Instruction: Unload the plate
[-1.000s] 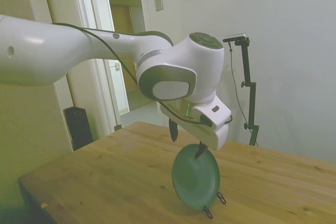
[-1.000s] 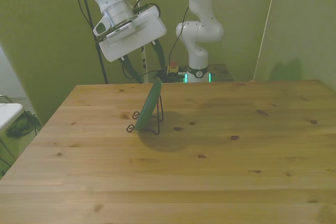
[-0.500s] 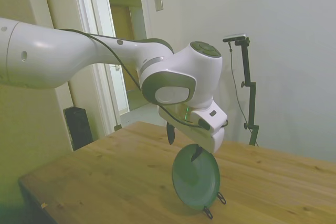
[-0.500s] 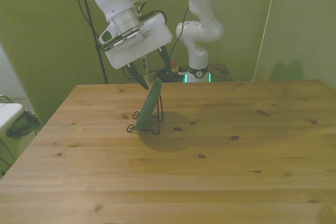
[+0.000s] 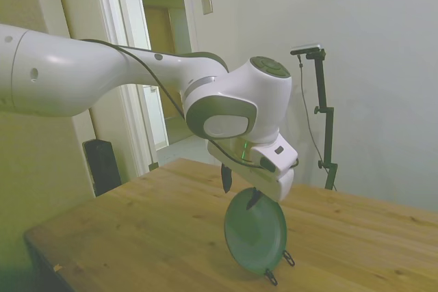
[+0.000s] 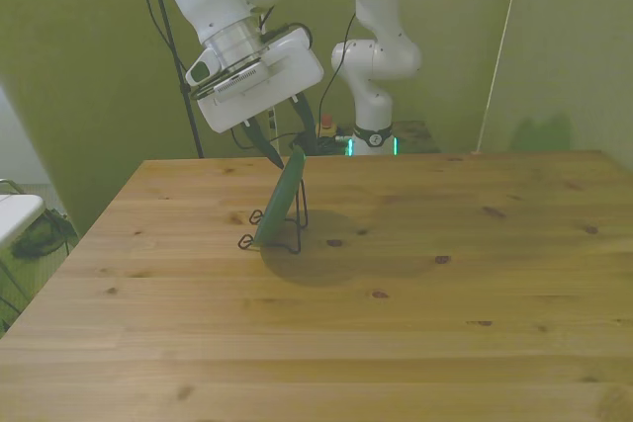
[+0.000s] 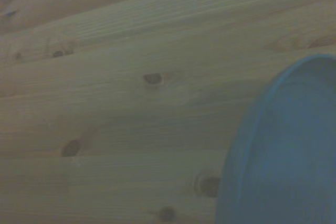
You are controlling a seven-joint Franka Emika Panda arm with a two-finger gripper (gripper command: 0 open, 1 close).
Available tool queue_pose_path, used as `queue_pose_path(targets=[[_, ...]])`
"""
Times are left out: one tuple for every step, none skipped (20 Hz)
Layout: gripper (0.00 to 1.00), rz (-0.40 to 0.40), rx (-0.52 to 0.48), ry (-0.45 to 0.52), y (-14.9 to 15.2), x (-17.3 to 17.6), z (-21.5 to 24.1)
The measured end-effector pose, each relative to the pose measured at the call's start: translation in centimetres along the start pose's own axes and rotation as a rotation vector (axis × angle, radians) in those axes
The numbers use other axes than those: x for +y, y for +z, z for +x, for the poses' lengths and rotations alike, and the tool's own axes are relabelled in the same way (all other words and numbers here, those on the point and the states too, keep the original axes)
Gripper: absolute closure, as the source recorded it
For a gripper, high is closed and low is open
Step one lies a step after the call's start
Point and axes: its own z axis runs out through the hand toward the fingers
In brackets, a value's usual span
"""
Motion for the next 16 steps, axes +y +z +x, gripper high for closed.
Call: queue_pose_path(targets=[[1.00,0.000,0.000,0.001,0.01,0.07,0.03],[1.00,0.000,0.000,0.002,0.03,0.13,0.07],[1.00,0.000,-0.001,0.002,0.05,0.20,0.12],[1.00,0.000,-0.001,0.003,0.08,0.27,0.16],[1.00,-0.001,-0.001,0.003,0.11,0.33,0.20],[1.00,-0.001,-0.002,0.003,0.13,0.39,0.24],[1.00,-0.001,-0.002,0.004,0.16,0.44,0.28],[1.00,-0.001,-0.002,0.004,0.17,0.48,0.30],[1.00,-0.001,-0.002,0.004,0.17,0.51,0.32],[1.00,0.000,-0.002,0.005,0.16,0.53,0.33],[1.00,0.001,-0.002,0.006,0.12,0.57,0.35],[1.00,0.003,-0.001,0.007,0.07,0.63,0.38],[1.00,0.004,0.000,0.009,0.00,0.70,0.41],[1.00,0.006,0.001,0.011,-0.07,0.78,0.45],[1.00,0.009,0.002,0.012,-0.13,0.86,0.49],[1.00,0.011,0.002,0.012,-0.18,0.91,0.52]])
